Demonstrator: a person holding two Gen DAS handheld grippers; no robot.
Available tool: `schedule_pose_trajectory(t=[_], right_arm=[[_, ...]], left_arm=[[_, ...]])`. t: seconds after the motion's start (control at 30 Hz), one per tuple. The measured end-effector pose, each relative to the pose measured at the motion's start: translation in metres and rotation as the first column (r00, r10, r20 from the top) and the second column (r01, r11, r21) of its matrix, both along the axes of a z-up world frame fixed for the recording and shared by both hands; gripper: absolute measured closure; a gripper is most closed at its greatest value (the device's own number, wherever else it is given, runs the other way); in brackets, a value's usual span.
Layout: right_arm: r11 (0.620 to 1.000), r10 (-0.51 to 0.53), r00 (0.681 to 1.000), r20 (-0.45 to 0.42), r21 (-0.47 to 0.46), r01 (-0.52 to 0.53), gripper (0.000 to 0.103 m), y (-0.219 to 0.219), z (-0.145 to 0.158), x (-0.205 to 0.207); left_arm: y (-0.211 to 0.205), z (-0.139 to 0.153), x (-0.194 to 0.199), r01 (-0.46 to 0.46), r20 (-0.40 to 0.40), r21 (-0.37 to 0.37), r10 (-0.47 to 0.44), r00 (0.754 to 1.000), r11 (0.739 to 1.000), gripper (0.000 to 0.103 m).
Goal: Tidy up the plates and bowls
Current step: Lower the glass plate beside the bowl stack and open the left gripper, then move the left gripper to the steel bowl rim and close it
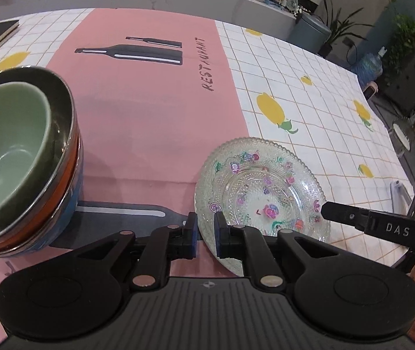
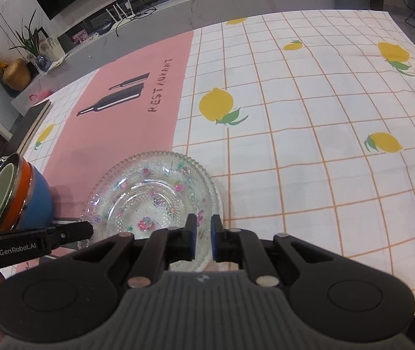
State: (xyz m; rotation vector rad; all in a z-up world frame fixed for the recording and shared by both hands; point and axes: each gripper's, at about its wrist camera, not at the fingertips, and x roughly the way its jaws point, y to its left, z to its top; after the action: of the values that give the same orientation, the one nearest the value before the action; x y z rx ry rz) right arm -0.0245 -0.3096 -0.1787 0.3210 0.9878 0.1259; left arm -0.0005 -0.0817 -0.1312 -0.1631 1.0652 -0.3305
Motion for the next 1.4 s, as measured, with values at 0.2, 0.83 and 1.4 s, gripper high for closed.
schedule_pose_trajectory(t=[0.2, 0.83, 1.4], right_arm=[[1.000, -0.010, 1.000, 0.004, 0.006, 0.010, 0.092, -0.002, 0.001, -0.004], [1.000, 0.008, 0.993, 0.116, -0.017, -0.006, 0.051, 0.037, 0.045, -0.005], [0.981, 0.192, 0.973, 0.130, -0.019, -0.191, 0.043, 0.142, 0.074, 0.028]], left_arm=[[-0.010, 0.007, -0.008, 0.040, 0.058, 0.102, -0.046, 0.997, 0.994, 0.090], [0.013, 0.059, -0.015, 0.033, 0.136, 0.106, -0.047, 0.990, 0.994, 0.065], [0.125, 0.101, -0.006, -0.198, 0.199, 0.129, 0.170, 0.965, 0.972, 0.039]])
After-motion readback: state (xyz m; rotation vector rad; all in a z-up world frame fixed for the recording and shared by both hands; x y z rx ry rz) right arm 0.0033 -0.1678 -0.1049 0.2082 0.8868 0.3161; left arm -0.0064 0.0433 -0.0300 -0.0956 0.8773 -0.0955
